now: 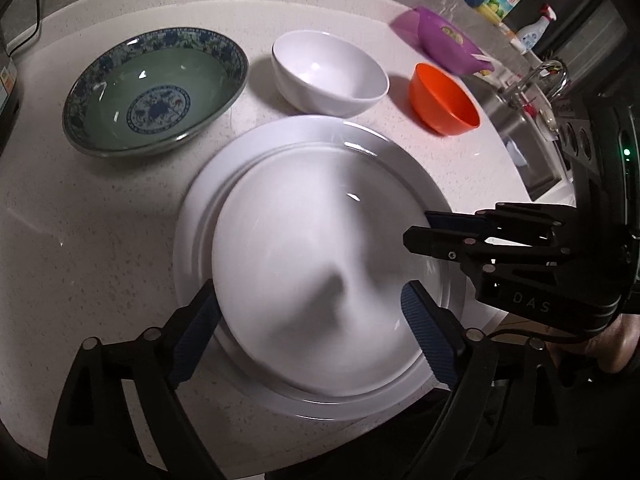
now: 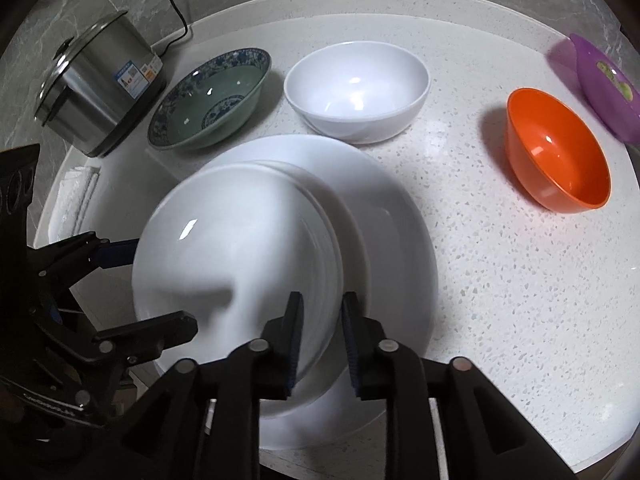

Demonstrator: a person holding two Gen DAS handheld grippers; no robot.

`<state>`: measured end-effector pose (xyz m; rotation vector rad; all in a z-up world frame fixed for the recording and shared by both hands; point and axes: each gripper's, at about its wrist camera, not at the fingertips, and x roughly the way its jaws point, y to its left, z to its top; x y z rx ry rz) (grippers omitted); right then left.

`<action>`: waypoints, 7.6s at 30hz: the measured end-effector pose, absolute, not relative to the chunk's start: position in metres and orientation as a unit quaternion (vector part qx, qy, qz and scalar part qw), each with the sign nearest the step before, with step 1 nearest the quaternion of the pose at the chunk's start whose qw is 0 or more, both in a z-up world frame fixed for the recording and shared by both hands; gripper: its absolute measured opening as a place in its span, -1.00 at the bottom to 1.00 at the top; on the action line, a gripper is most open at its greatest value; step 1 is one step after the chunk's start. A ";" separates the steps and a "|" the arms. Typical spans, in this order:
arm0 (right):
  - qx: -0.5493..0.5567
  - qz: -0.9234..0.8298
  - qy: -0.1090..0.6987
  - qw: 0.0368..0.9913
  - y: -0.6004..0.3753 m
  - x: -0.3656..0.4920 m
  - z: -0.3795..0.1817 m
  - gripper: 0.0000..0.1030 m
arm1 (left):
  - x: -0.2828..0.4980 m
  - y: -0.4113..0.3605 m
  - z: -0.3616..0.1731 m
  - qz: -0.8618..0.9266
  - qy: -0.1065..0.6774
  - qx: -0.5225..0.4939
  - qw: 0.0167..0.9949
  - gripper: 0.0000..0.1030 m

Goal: Organize plates and bowls

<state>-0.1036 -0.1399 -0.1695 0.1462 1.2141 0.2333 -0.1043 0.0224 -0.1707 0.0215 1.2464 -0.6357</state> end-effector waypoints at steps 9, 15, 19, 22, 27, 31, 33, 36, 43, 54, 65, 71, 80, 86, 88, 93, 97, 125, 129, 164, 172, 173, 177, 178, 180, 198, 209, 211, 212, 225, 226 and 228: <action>0.094 0.108 0.550 0.823 -0.149 -0.105 -0.159 -0.18 | -0.106 0.033 -0.152 -0.301 0.553 -0.006 0.777 0.99; 0.120 0.100 0.538 0.828 -0.168 -0.101 -0.145 -0.14 | -0.093 0.069 -0.126 -0.287 0.537 -0.038 0.793 0.99; 0.175 0.112 0.517 0.830 -0.188 -0.082 -0.118 -0.14 | -0.052 0.117 -0.116 -0.216 0.540 -0.040 0.812 0.99; 0.226 0.146 0.494 0.827 -0.192 -0.053 -0.090 -0.11 | -0.021 0.143 -0.108 -0.180 0.531 -0.042 0.827 0.99; 0.276 0.198 0.502 0.795 -0.157 -0.007 -0.080 -0.11 | 0.026 0.161 -0.114 -0.173 0.539 -0.064 0.822 0.96; 0.260 0.174 0.547 0.776 -0.120 0.021 -0.109 -0.11 | 0.050 0.156 -0.133 -0.182 0.558 -0.059 0.808 0.93; 0.258 0.157 0.570 0.764 -0.111 0.027 -0.126 -0.11 | 0.057 0.152 -0.142 -0.190 0.566 -0.051 0.801 0.84; 0.253 0.133 0.588 0.757 -0.103 0.029 -0.143 -0.11 | 0.068 0.150 -0.156 -0.195 0.577 -0.050 0.791 0.64; 0.251 0.097 0.596 0.756 -0.096 0.048 -0.162 -0.11 | 0.078 0.143 -0.174 -0.199 0.590 -0.023 0.782 0.36; 0.226 0.076 0.593 0.769 -0.090 0.064 -0.174 -0.51 | 0.090 0.137 -0.201 -0.223 0.607 -0.020 0.763 -0.67; 0.194 0.080 0.579 0.788 -0.089 0.060 -0.165 -0.75 | 0.079 0.133 -0.185 -0.227 0.594 -0.019 0.772 -0.75; 0.198 0.099 0.553 0.804 -0.100 0.041 -0.123 -0.75 | 0.051 0.122 -0.126 -0.250 0.568 -0.019 0.784 -0.74; 0.217 0.113 0.511 0.824 -0.167 -0.040 -0.051 -0.75 | -0.034 0.052 -0.063 -0.299 0.536 -0.014 0.790 -0.73; 0.225 0.114 0.523 0.814 -0.232 -0.101 -0.074 -0.75 | -0.096 -0.023 -0.081 -0.293 0.554 -0.016 0.779 -0.73; 0.226 0.119 0.528 0.810 -0.256 -0.118 -0.082 -0.75 | -0.117 -0.052 -0.093 -0.284 0.562 -0.019 0.776 -0.73; 0.223 0.126 0.547 0.797 -0.323 -0.145 -0.114 -0.75 | -0.165 -0.123 -0.128 -0.277 0.583 -0.021 0.763 -0.70; 0.209 0.124 0.564 0.789 -0.361 -0.156 -0.137 -0.75 | -0.185 -0.162 -0.156 -0.275 0.596 -0.020 0.754 -0.69; 0.185 0.126 0.573 0.788 -0.394 -0.168 -0.182 -0.69 | -0.175 -0.201 -0.199 -0.245 0.589 -0.008 0.771 -0.59; 0.189 0.120 0.568 0.792 -0.396 -0.174 -0.181 -0.28 | -0.177 -0.196 -0.185 -0.248 0.565 -0.013 0.787 0.42; 0.276 0.064 0.552 0.784 -0.229 0.013 -0.144 0.17 | 0.067 -0.032 -0.179 -0.233 0.593 0.077 0.767 0.69; 0.269 0.038 0.576 0.771 -0.226 0.028 -0.173 -0.03 | 0.069 -0.050 -0.202 -0.251 0.599 0.094 0.754 -0.10; 0.267 0.039 0.578 0.770 -0.225 0.030 -0.176 -0.14 | 0.067 -0.052 -0.203 -0.255 0.600 0.095 0.752 -0.30; 0.268 0.040 0.589 0.761 -0.224 0.035 -0.184 -0.58 | 0.064 -0.060 -0.206 -0.273 0.601 0.090 0.745 -0.72; 0.265 0.043 0.588 0.763 -0.224 0.034 -0.184 -0.61 | 0.063 -0.061 -0.206 -0.275 0.601 0.090 0.745 -0.76; 0.255 0.047 0.587 0.767 -0.221 0.036 -0.182 -0.73 | 0.060 -0.064 -0.205 -0.276 0.600 0.091 0.746 -0.80; 0.254 0.061 0.538 0.801 -0.244 0.008 -0.125 -0.75 | 0.024 -0.080 -0.124 -0.281 0.571 0.085 0.767 -0.82; 0.231 0.054 0.503 0.831 -0.312 -0.097 -0.065 -0.74 | -0.083 -0.168 -0.070 -0.317 0.542 0.100 0.772 -0.80; 0.232 0.051 0.505 0.830 -0.325 -0.114 -0.067 -0.74 | -0.105 -0.190 -0.071 -0.318 0.545 0.099 0.769 -0.80; 0.233 0.049 0.508 0.828 -0.334 -0.125 -0.070 -0.74 | -0.114 -0.199 -0.074 -0.318 0.546 0.101 0.768 -0.80; 0.225 0.065 0.562 0.793 -0.398 -0.179 -0.122 -0.75 | -0.202 -0.275 -0.133 -0.283 0.585 0.094 0.754 -0.80; 0.223 0.069 0.565 0.791 -0.399 -0.179 -0.126 -0.75 | -0.202 -0.277 -0.139 -0.277 0.587 0.096 0.755 -0.80; 0.221 0.077 0.569 0.788 -0.399 -0.178 -0.132 -0.76 | -0.204 -0.275 -0.144 -0.265 0.592 0.095 0.755 -0.80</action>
